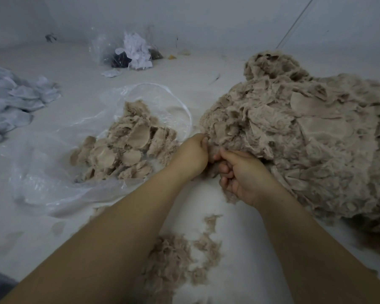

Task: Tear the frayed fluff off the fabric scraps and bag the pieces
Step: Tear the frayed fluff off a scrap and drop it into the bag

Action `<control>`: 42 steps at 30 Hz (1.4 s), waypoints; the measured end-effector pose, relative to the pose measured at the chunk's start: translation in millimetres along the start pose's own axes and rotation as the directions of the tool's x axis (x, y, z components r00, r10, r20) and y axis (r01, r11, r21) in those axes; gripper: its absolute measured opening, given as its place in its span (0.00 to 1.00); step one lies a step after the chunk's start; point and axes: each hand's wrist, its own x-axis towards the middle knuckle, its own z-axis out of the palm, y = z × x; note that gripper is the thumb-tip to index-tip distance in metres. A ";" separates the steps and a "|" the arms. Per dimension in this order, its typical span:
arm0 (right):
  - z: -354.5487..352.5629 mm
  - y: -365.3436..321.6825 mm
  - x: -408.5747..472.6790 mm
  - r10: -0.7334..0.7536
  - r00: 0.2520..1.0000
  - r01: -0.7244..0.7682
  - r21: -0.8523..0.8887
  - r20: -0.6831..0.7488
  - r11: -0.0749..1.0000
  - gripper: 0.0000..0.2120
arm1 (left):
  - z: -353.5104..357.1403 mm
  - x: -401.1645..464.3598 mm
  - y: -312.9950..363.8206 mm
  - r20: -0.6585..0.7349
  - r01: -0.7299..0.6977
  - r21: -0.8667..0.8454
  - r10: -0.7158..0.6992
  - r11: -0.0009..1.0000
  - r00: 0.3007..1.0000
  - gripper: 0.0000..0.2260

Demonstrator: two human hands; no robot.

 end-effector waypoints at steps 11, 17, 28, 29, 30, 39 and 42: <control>0.9 -0.7 0.7 0.026 0.999 -0.024 0.037 -0.048 0.999 0.09 | 14.5 -39.6 -5.9 -0.149 0.027 -0.024 -0.031 0.999 0.988 0.11; 0.5 -1.2 1.1 0.033 0.998 -0.031 0.042 -0.051 0.999 0.08 | 6.8 -69.2 -11.9 -0.194 0.019 -0.308 -0.083 0.951 0.978 0.20; 1.3 0.6 -2.2 -0.045 0.996 0.055 -0.154 0.071 0.987 0.17 | -2.6 -64.4 -18.2 -0.280 -0.241 0.194 0.289 0.951 0.916 0.07; 1.8 0.6 -2.4 -0.036 0.997 0.048 -0.161 0.074 0.986 0.16 | 0.9 -68.7 -18.7 -0.265 -0.268 0.239 0.328 0.934 0.907 0.07; 1.8 0.5 -2.3 -0.027 0.997 0.039 -0.168 0.075 0.985 0.14 | 3.2 -72.4 -19.5 -0.264 -0.309 0.250 0.372 0.918 0.890 0.08; -3.1 -2.1 0.6 0.031 0.997 -0.019 -0.158 0.072 0.987 0.16 | -4.7 -69.8 -21.9 -0.156 0.069 -0.684 -0.238 0.726 0.959 0.12; -3.2 -1.5 0.7 0.032 0.997 -0.021 -0.150 0.075 0.989 0.15 | -6.1 -67.6 -23.4 -0.108 0.058 -0.709 -0.190 0.702 0.976 0.08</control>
